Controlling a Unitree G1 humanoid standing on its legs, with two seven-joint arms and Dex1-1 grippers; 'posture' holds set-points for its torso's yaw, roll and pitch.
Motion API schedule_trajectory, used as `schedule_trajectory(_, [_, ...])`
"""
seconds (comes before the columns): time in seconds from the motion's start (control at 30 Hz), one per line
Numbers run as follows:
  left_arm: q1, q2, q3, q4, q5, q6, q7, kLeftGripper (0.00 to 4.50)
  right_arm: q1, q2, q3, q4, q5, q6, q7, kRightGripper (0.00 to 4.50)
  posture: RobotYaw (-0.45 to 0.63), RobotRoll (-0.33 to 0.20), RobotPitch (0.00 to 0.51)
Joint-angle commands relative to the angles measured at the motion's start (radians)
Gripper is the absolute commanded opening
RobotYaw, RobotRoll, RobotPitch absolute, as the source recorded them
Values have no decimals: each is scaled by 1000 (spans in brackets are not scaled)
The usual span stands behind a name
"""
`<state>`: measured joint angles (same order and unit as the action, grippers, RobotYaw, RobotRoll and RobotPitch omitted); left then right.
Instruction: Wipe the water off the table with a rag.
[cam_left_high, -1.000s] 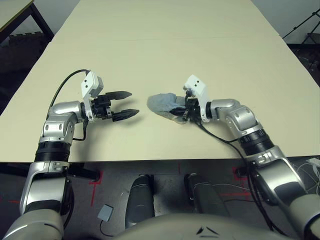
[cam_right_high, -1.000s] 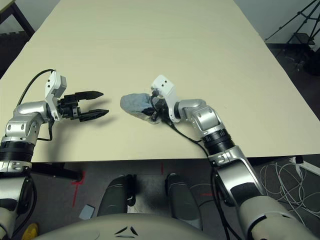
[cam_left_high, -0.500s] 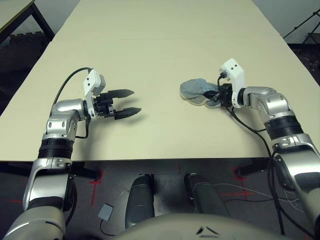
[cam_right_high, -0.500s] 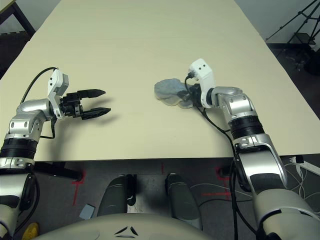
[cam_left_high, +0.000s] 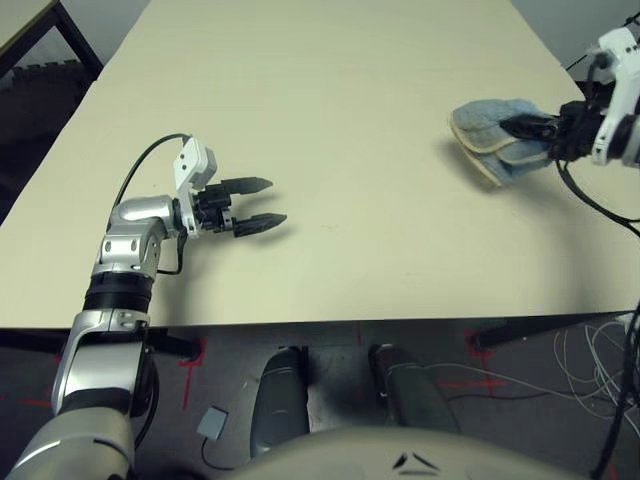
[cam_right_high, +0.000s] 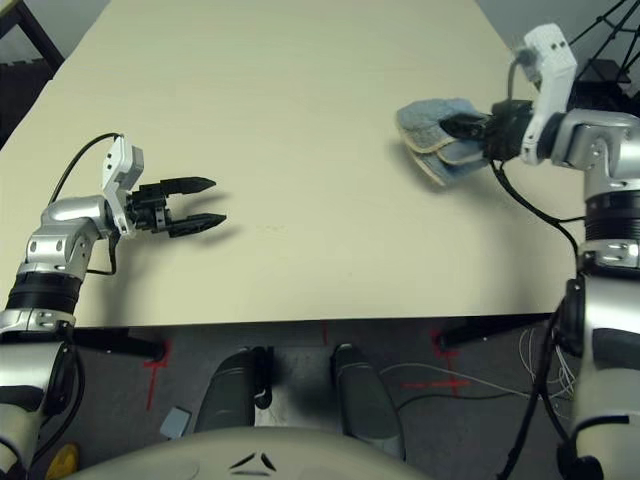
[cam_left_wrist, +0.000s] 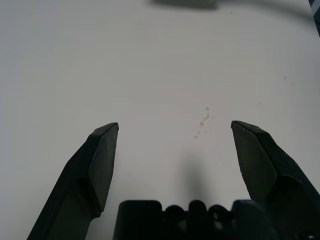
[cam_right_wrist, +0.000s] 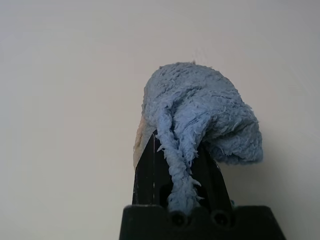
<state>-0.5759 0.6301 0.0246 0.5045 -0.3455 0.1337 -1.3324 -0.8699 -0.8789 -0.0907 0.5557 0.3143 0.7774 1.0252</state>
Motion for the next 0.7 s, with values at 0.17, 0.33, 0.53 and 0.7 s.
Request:
schedule_trajectory(0.17, [-11,2,-8,32,17,-13,-10,4500,81,-1,5,59,-44,-53,-13,0,-279,0,141])
schedule_trajectory(0.33, [-12,11,-6,31,17,-13,-14,4500,94,26,1,83,-53,-66,-24,0,-273,0,140])
schedule_trajectory(0.53, [-12,16,-5,22,18,-7,-15,4500,98,66,20,187,-134,-212,-113,0,-270,0,141])
schedule_trajectory(0.7, [-13,19,-5,20,18,-5,-17,4500,84,96,27,284,-195,-349,-180,0,-269,0,143])
